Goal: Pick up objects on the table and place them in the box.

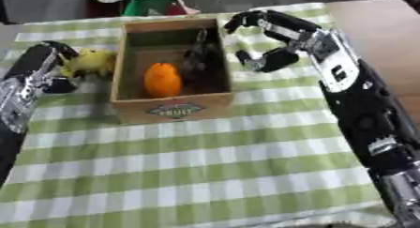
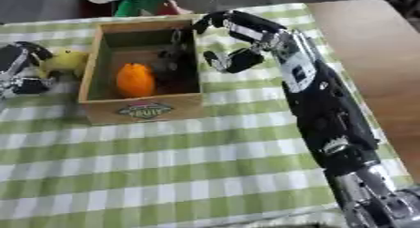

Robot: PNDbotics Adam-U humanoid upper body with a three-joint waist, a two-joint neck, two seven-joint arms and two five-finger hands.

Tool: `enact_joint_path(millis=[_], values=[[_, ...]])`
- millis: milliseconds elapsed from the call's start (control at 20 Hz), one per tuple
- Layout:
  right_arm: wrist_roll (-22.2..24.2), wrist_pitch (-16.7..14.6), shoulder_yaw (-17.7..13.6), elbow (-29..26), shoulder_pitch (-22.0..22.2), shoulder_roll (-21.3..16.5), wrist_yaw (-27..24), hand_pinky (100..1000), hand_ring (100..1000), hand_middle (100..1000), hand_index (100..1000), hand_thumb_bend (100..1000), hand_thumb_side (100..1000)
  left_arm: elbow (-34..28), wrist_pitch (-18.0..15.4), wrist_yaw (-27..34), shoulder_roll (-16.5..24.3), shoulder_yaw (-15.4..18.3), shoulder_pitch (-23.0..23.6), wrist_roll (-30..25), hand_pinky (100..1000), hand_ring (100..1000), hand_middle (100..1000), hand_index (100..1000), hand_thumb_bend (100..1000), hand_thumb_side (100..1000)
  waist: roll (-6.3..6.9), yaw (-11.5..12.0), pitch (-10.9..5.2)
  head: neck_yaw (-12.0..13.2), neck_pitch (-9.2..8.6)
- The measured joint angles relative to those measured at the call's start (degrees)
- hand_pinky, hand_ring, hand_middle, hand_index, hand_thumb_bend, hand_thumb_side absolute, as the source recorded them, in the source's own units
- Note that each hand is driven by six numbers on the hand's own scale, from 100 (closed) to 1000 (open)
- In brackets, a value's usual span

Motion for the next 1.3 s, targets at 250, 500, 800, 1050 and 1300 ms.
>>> enact_joint_path(millis=[250,500,800,1050,1300], values=[[-0.01,-0.02,-0.01,0.02,0.0,0.0,0.03,923,1000,799,922,100,256,-4.32,3.49,3.2,0.0,2.61,-0.03,3.63,420,274,184,310,100,118,-0.1,0.04,-0.05,-0.09,0.0],[-0.02,-0.04,-0.01,0.02,0.0,0.0,0.06,923,1000,799,922,100,256,-7.37,5.45,7.83,0.0,2.45,-0.02,8.35,418,269,178,306,100,115,-0.11,0.03,-0.21,-0.1,0.0],[0.03,-0.1,-0.01,0.04,0.02,0.07,0.1,923,1000,799,923,100,256,-10.98,4.25,13.69,0.0,-0.57,-0.54,13.03,422,271,181,308,100,115,0.03,-0.02,-0.72,-0.09,0.01],[0.06,-0.13,0.02,0.07,0.02,0.77,0.23,923,1000,799,923,100,257,-15.27,1.8,18.11,-0.35,-5.0,-2.18,11.16,439,286,197,324,100,121,0.06,-0.38,-1.01,0.23,0.02],[0.06,-0.13,0.06,0.15,0.02,1.55,0.35,923,1000,799,923,100,257,-16.89,-0.38,18.7,-2.43,-9.31,-3.41,6.62,452,301,214,339,100,120,0.07,-1.13,-1.11,0.56,0.02]])
